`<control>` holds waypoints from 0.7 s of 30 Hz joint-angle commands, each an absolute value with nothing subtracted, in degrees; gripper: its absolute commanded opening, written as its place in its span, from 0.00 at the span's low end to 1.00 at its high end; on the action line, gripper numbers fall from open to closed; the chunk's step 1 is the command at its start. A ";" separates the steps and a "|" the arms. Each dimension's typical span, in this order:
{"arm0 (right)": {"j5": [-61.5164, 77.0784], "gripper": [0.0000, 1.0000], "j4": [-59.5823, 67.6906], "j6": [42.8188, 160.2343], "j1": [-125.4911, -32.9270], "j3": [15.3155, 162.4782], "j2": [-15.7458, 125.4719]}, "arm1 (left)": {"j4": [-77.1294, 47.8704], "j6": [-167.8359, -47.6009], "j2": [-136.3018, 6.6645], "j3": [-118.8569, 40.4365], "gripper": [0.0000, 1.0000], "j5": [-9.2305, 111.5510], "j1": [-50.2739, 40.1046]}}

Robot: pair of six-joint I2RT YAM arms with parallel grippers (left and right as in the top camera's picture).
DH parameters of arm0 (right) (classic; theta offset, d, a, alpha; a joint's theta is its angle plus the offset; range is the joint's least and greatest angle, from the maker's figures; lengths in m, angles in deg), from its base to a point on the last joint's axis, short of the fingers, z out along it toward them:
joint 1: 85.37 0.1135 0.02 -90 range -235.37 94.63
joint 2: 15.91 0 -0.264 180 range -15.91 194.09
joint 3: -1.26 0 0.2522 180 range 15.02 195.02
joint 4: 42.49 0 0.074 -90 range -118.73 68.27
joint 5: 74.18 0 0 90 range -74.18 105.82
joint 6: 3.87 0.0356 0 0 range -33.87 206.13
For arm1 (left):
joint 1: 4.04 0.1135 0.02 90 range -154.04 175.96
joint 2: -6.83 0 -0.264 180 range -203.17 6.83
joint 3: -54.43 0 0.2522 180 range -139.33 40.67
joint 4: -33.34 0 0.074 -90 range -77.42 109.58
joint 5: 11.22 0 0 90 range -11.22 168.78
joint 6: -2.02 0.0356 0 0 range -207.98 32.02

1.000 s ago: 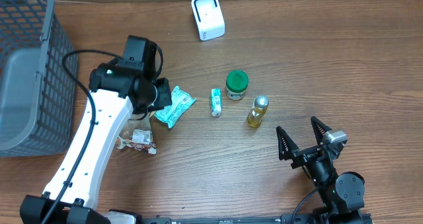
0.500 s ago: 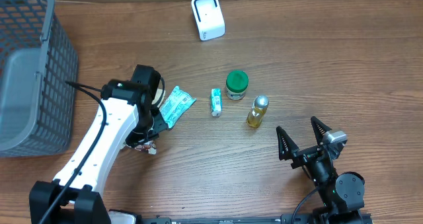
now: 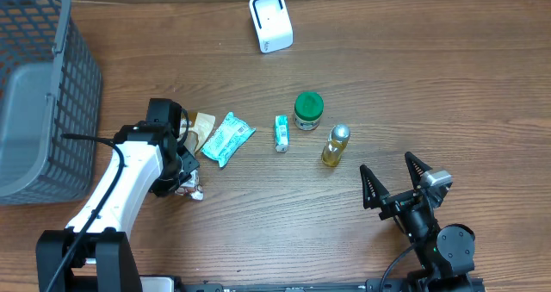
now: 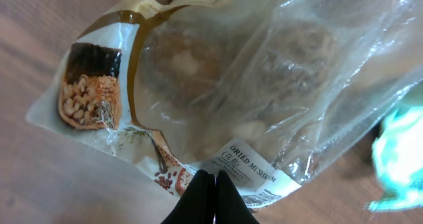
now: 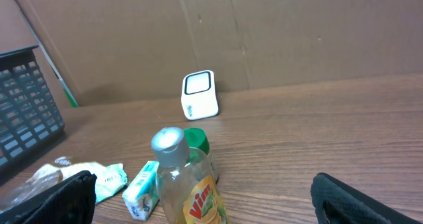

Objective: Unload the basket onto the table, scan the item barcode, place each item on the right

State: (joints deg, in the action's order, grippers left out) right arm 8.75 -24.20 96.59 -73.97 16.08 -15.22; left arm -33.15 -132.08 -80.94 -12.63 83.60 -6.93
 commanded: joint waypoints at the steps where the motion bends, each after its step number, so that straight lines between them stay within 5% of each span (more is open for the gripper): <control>1: 9.30 1.00 -24.50 96.15 -73.49 15.49 -15.53 | -28.63 -132.97 -80.92 -10.69 0.09 86.92 -6.82; 7: 9.30 1.00 -24.50 96.15 -73.49 15.49 -15.51 | -22.27 -132.47 -80.89 -10.34 0.04 87.16 -6.82; 12: 9.32 1.00 -24.50 96.15 -73.49 15.49 -15.51 | -29.92 -127.47 -80.74 -18.97 0.05 92.51 -6.78; 16: 9.32 1.00 -24.50 96.15 -73.49 15.49 -15.51 | -35.67 -120.23 -80.74 -30.60 0.20 87.22 -7.17; 18: 9.30 1.00 -24.50 96.15 -73.49 15.49 -15.53 | -32.85 -118.68 -80.76 -31.76 0.04 81.52 -8.11; 21: 9.30 1.00 -24.50 96.15 -73.49 15.49 -15.53 | -28.00 -118.88 -81.72 -30.99 0.06 77.45 -9.99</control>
State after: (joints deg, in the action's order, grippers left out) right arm 8.80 -24.22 96.59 -73.97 16.08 -15.22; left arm -30.46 -121.74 -81.13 -31.10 84.40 -7.81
